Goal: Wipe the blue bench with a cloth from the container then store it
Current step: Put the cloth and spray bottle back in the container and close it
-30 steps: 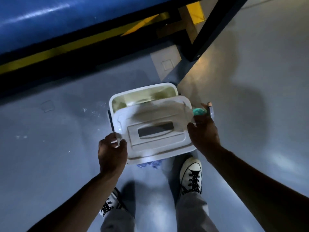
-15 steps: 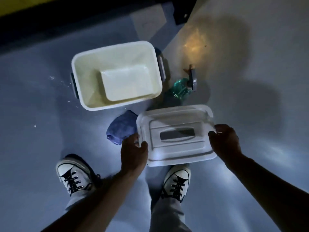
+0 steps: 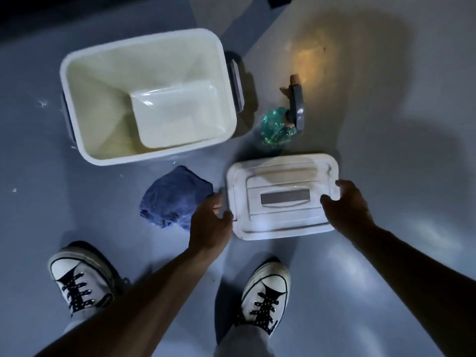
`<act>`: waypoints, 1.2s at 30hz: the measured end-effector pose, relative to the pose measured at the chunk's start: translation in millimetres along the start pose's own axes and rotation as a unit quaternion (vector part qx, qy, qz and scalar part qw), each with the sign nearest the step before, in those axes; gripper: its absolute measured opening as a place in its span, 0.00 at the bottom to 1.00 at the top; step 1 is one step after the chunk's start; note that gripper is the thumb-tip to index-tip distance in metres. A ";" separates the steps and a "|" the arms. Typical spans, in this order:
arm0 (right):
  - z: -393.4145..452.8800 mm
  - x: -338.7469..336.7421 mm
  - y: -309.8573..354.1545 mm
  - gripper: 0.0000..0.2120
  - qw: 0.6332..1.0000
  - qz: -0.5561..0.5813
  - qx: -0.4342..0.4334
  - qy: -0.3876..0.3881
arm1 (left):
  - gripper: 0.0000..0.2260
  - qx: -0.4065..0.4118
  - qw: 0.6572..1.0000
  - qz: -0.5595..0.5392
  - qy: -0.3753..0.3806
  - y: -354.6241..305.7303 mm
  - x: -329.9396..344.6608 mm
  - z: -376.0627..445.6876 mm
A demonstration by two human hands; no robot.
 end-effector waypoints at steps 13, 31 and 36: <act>22.8 7.6 128.3 0.33 0.968 0.101 -0.228 -0.017 | 0.41 -0.011 0.956 0.276 -0.095 9.9 -85.6 32.8; -59.6 -43.8 168.3 0.26 0.949 0.128 -0.279 -0.074 | 0.28 0.105 0.992 -0.036 -0.055 -107.5 -188.8 -76.4; -96.9 -55.7 211.8 0.28 0.939 0.164 -0.298 -0.052 | 0.22 0.110 0.986 -0.102 -0.074 -139.6 -239.5 -67.2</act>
Point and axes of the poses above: each hand's wrist, its own z-axis towards the middle knuckle, its own x-axis out of the palm, y = z × x, the point moved 1 cm from there along z, towards the middle knuckle, and after that the axes turned 2 degrees about -x, right-handed, at the moved point
